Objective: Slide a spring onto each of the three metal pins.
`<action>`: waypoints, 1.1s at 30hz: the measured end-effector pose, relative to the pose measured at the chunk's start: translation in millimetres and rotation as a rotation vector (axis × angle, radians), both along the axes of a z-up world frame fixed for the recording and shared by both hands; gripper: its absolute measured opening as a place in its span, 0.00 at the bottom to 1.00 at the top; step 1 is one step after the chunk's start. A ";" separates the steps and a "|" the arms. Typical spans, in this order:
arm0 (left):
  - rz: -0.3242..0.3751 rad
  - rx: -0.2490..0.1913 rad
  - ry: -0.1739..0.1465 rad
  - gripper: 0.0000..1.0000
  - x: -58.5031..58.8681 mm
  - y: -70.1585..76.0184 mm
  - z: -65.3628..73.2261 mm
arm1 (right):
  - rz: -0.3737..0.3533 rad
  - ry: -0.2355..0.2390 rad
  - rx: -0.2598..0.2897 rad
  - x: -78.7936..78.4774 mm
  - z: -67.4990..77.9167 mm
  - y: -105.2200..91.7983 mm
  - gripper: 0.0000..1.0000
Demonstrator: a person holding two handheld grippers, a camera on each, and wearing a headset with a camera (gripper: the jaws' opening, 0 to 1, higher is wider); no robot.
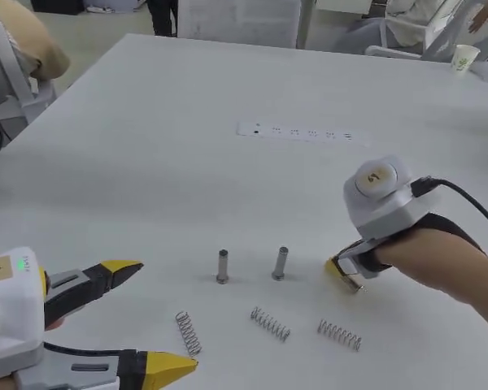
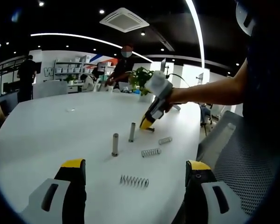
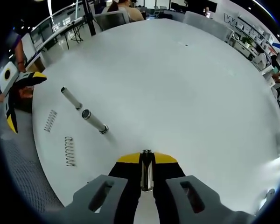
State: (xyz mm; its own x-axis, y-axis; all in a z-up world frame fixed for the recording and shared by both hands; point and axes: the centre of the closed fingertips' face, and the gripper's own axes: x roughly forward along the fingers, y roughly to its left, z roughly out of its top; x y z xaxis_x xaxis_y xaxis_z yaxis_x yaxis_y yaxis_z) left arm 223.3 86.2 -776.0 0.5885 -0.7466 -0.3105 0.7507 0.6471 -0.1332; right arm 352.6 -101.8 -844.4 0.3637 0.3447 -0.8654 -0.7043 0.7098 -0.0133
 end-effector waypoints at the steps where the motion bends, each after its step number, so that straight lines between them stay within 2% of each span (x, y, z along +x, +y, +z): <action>1: -0.001 0.001 0.000 0.85 -0.1 -0.1 -0.1 | -0.001 -0.004 0.004 -0.7 1.7 -0.4 0.05; 14: -0.007 0.001 -0.003 0.85 -1.3 -1.0 0.4 | -0.014 -0.040 0.031 -4.5 16.5 -2.8 0.05; 33: -0.020 0.005 -0.004 0.85 -2.6 -2.7 1.4 | -0.036 -0.067 0.062 -9.1 23.9 -8.1 0.05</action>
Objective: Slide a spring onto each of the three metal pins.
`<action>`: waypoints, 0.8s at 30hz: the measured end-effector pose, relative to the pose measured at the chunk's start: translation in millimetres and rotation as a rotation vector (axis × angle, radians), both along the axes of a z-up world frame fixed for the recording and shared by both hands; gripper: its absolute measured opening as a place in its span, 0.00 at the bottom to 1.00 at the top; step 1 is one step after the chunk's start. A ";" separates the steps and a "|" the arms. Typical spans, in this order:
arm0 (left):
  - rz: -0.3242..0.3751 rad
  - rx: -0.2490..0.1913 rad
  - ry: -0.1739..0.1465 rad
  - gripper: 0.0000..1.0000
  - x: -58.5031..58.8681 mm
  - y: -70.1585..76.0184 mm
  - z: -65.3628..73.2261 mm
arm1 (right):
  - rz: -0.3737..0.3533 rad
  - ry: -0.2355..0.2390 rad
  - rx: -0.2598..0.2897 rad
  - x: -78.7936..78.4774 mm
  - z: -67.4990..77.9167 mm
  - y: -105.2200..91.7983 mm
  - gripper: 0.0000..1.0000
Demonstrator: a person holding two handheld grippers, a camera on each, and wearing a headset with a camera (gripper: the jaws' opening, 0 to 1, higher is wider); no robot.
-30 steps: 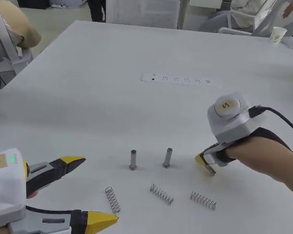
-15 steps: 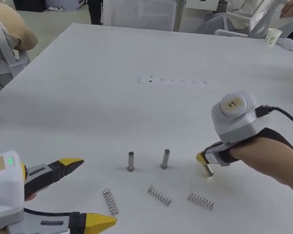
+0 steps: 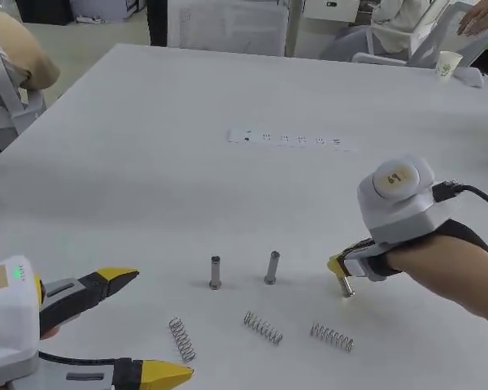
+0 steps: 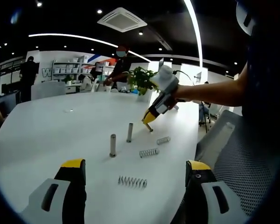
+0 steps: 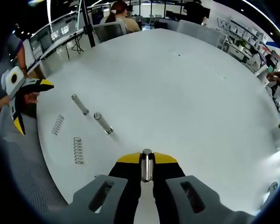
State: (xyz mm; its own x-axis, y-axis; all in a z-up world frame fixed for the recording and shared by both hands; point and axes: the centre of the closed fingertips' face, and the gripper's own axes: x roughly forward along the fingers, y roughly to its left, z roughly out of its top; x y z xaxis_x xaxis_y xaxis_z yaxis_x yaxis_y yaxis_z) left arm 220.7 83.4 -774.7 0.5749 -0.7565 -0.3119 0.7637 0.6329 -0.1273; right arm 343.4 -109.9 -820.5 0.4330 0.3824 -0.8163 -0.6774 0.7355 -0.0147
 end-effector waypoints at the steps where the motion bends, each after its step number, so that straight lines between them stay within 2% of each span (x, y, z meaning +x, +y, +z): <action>1: 0.000 0.001 0.000 0.85 -0.1 0.0 -0.2 | -0.001 -0.001 0.001 -0.1 0.3 -0.5 0.05; 24: -0.001 0.000 0.000 0.85 -1.0 -0.1 -0.4 | -0.009 -0.040 0.030 -2.9 4.4 0.1 0.05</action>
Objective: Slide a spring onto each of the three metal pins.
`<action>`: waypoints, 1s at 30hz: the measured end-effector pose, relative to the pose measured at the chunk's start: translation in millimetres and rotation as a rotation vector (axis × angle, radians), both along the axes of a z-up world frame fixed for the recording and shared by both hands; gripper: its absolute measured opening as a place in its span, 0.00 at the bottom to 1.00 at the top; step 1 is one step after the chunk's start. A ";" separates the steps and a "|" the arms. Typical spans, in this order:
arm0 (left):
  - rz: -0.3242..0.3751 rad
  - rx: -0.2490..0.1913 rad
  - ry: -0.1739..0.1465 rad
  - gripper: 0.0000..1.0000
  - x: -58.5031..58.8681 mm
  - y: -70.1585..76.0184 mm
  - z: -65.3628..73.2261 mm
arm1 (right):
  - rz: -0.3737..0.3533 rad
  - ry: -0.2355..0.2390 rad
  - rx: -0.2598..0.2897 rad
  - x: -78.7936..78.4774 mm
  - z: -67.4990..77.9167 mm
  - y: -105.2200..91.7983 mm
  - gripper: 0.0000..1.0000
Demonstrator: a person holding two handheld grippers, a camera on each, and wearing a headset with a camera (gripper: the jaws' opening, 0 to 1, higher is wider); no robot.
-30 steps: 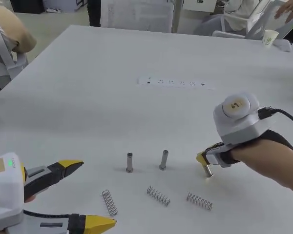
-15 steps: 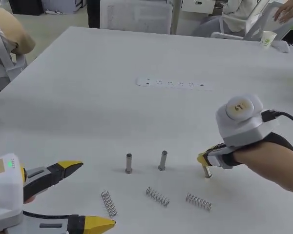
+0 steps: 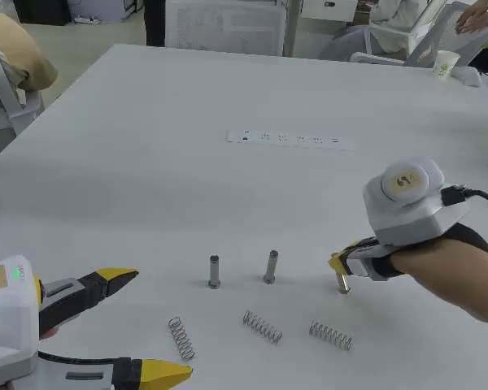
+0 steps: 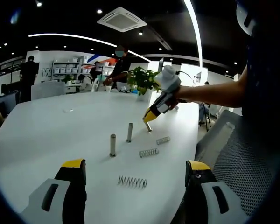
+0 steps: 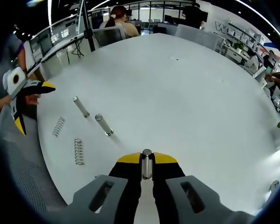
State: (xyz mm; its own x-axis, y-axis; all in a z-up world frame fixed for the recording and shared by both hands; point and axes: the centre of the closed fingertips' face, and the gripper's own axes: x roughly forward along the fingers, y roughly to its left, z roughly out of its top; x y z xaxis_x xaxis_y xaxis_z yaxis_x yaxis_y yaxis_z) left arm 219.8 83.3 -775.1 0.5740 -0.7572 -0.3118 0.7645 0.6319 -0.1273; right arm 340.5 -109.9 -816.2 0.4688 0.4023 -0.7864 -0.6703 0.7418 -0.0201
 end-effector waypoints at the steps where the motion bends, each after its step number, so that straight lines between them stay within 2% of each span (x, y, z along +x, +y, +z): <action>1: -0.001 0.000 0.000 0.85 -0.1 0.0 -0.2 | -0.001 0.000 0.003 -0.3 -0.1 0.3 0.05; 11: -0.001 0.000 0.001 0.85 0.1 -0.2 0.0 | -0.008 -0.017 0.019 0.0 2.2 1.3 0.05; 28: -0.004 0.001 0.004 0.84 0.2 -0.9 -0.9 | -0.018 -0.076 0.065 4.9 7.0 -0.5 0.05; 30: -0.005 0.002 0.004 0.84 0.0 -1.1 -0.9 | -0.022 -0.067 0.071 3.4 6.7 -0.8 0.05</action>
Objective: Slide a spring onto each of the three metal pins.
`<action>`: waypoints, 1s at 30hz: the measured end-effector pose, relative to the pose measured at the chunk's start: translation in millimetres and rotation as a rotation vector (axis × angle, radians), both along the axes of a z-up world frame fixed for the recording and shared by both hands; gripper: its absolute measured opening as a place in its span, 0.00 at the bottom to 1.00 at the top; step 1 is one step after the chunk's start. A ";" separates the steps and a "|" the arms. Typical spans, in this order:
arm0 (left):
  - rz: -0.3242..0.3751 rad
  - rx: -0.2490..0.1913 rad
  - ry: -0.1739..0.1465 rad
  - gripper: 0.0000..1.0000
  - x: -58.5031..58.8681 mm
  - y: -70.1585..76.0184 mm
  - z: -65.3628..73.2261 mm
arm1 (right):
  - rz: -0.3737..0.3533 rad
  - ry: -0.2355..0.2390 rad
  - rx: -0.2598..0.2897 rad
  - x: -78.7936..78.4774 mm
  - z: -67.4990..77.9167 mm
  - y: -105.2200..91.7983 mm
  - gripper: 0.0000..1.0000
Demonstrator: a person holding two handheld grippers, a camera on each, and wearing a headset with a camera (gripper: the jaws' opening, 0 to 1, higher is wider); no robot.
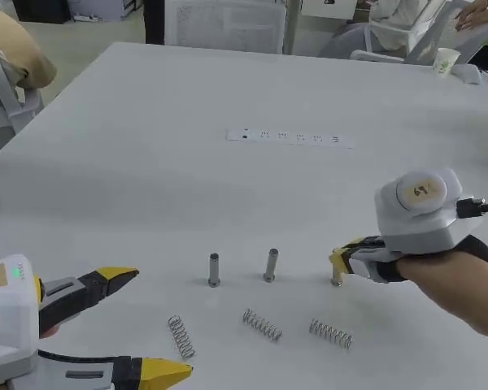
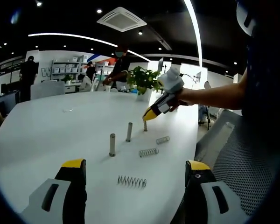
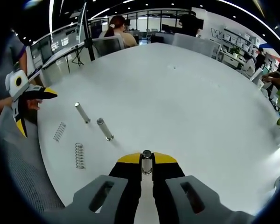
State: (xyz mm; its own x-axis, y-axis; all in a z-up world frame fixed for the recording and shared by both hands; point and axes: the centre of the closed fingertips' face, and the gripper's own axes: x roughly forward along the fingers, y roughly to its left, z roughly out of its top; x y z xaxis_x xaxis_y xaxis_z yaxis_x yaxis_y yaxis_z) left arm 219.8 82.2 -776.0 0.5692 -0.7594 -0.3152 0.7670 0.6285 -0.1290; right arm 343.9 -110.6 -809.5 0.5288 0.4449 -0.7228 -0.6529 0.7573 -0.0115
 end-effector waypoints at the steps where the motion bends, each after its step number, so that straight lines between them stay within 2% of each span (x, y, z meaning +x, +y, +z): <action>1: 0.000 0.001 0.000 0.84 0.0 0.0 -0.2 | 0.002 -0.005 0.004 -0.2 -0.2 0.2 0.05; 11: -0.004 0.005 0.004 0.84 -0.5 -0.9 -1.8 | -0.026 0.010 0.033 -1.3 0.7 -2.0 0.05; 19: -0.004 0.006 0.006 0.84 -0.5 -0.8 -1.9 | -0.015 0.004 0.024 -4.3 0.8 -2.8 0.06; 25: -0.008 0.008 0.008 0.83 -1.0 -1.3 -2.5 | -0.011 0.010 0.000 -6.6 -5.5 -8.9 0.06; 30: -0.010 0.010 0.010 0.83 -1.3 -1.3 -2.9 | -0.011 0.014 0.003 -6.5 -5.9 -9.2 0.06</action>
State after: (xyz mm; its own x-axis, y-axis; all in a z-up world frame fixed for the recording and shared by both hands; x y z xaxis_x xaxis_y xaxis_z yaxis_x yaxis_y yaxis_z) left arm 218.5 80.9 -778.9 0.5581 -0.7621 -0.3282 0.7723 0.6217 -0.1305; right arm 337.4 -119.8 -815.4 0.5234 0.4416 -0.7287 -0.6449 0.7643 -0.0001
